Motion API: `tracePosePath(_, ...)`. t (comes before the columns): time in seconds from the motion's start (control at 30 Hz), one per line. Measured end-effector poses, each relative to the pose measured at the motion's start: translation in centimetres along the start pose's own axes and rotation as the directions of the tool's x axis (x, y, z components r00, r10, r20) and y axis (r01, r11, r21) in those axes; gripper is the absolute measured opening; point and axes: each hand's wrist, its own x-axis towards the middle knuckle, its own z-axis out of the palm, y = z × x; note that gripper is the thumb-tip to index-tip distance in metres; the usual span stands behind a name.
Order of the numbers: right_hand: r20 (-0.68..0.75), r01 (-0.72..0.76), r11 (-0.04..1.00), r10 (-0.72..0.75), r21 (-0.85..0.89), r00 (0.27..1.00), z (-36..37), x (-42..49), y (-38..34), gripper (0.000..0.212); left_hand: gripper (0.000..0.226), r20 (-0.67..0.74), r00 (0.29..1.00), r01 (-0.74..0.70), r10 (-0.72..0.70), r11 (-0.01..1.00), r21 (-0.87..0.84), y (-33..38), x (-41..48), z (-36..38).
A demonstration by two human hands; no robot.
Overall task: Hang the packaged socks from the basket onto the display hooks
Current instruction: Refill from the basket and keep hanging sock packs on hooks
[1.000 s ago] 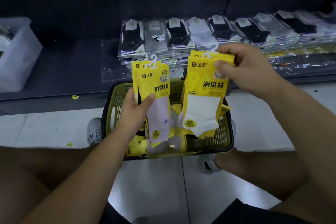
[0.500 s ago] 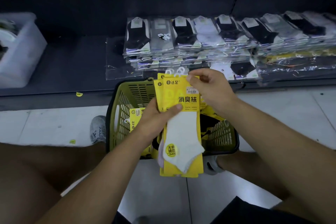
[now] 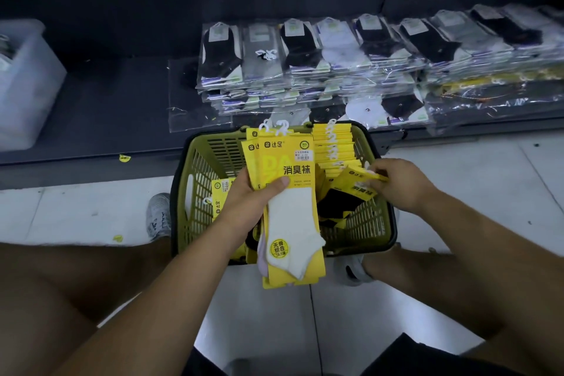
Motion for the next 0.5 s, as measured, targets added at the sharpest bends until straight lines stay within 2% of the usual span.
tracePosePath(0.1,-0.085,0.047,0.953,-0.022,0.3,0.996,-1.6,0.2,-2.1,0.02,0.036,-0.015,1.0,-0.011,0.011,1.0,0.001,0.3,0.1,-0.2)
tracePosePath(0.17,-0.136,0.095,0.862,-0.031,0.498,0.99,-3.8,0.3,-4.1,0.016,0.038,-0.028,0.999,-0.02,0.02,1.0,-0.006,0.6,0.2,-0.6)
tracePosePath(0.27,-0.166,0.166,0.713,-0.071,0.682,0.984,-7.0,0.2,-6.9,0.015,0.041,-0.043,0.999,-0.03,0.029,1.0,-0.01,1.1,0.4,-1.0)
tracePosePath(0.4,-0.188,0.192,0.573,-0.067,0.797,0.98,-9.0,0.5,-10.3,0.005,0.041,-0.041,0.996,-0.072,0.073,0.997,0.027,2.5,0.5,-1.4)
tracePosePath(0.5,-0.17,0.167,0.588,-0.05,0.792,0.984,-9.3,1.0,-12.9,0.009,0.04,-0.005,0.992,-0.127,0.128,0.988,0.088,4.4,0.3,-1.6)
